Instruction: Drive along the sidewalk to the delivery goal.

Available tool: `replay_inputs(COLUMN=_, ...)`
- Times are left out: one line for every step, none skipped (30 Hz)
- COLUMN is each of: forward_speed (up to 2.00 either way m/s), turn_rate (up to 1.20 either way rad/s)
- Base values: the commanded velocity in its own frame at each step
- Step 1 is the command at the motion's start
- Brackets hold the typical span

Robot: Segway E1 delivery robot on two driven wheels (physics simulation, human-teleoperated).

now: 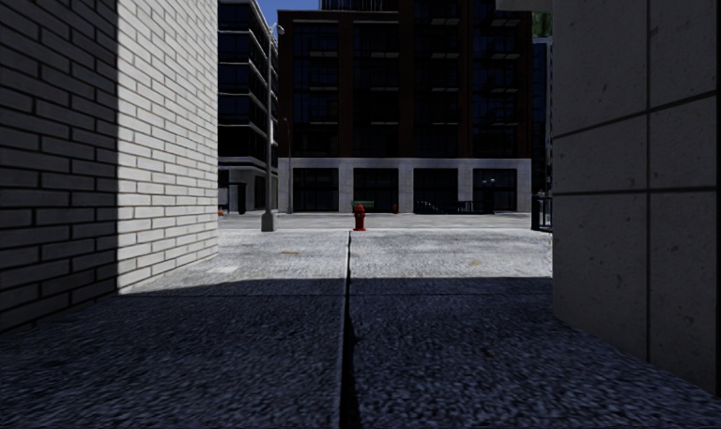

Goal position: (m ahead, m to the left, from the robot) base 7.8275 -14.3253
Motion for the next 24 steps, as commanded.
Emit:
replay_inputs(forward_speed=2.0, turn_rate=0.0)
replay_inputs(forward_speed=2.0, turn_rate=0.0)
replay_inputs(forward_speed=2.0, turn_rate=0.0)
replay_inputs(forward_speed=2.0, turn_rate=0.0)
replay_inputs(forward_speed=2.0, turn_rate=0.0)
replay_inputs(forward_speed=2.0, turn_rate=0.0)
replay_inputs(forward_speed=2.0, turn_rate=0.0)
replay_inputs(forward_speed=2.0, turn_rate=0.0)
replay_inputs(forward_speed=2.0, turn_rate=0.0)
replay_inputs(forward_speed=2.0, turn_rate=0.0)
replay_inputs(forward_speed=2.0, turn_rate=0.0)
replay_inputs(forward_speed=2.0, turn_rate=0.0)
replay_inputs(forward_speed=2.0, turn_rate=0.0)
replay_inputs(forward_speed=2.0, turn_rate=0.0)
replay_inputs(forward_speed=2.0, turn_rate=0.0)
replay_inputs(forward_speed=2.0, turn_rate=-0.14)
replay_inputs(forward_speed=2.0, turn_rate=-0.21)
replay_inputs(forward_speed=2.0, turn_rate=-0.24)
replay_inputs(forward_speed=2.0, turn_rate=-0.25)
replay_inputs(forward_speed=2.0, turn_rate=-0.25)
replay_inputs(forward_speed=2.0, turn_rate=-0.26)
replay_inputs(forward_speed=2.0, turn_rate=-0.26)
replay_inputs(forward_speed=2.0, turn_rate=-0.28)
replay_inputs(forward_speed=2.0, turn_rate=-0.28)
